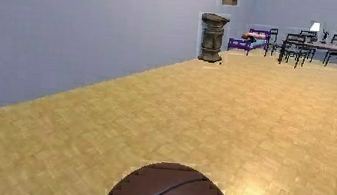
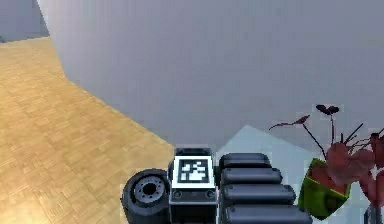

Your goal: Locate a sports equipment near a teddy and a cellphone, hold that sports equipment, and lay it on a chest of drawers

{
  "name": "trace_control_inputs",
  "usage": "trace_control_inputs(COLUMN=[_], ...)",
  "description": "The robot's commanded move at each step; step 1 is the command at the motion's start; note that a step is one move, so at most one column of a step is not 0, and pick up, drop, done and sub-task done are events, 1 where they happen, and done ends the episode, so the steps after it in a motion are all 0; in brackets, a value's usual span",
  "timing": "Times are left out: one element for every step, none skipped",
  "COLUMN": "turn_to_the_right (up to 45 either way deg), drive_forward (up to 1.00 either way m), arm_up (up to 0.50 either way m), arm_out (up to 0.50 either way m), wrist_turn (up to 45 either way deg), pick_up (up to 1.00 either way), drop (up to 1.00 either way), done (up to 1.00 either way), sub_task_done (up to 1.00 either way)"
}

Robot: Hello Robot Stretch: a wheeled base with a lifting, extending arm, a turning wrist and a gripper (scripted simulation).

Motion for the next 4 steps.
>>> trace_control_inputs(turn_to_the_right=[0.0, 45.0, 42.0, -45.0], drive_forward=[0.30, 0.00, 0.00, 0.00], arm_up=[0.00, 0.00, 0.00, 0.00], arm_out=[0.00, 0.00, 0.00, 0.00], wrist_turn=[0.0, 0.0, 0.0, 0.0], pick_up=[0.00, 0.00, 0.00, 0.00], drop=[0.00, 0.00, 0.00, 0.00], done=[0.00, 0.00, 0.00, 0.00], sub_task_done=[0.00, 0.00, 0.00, 0.00])
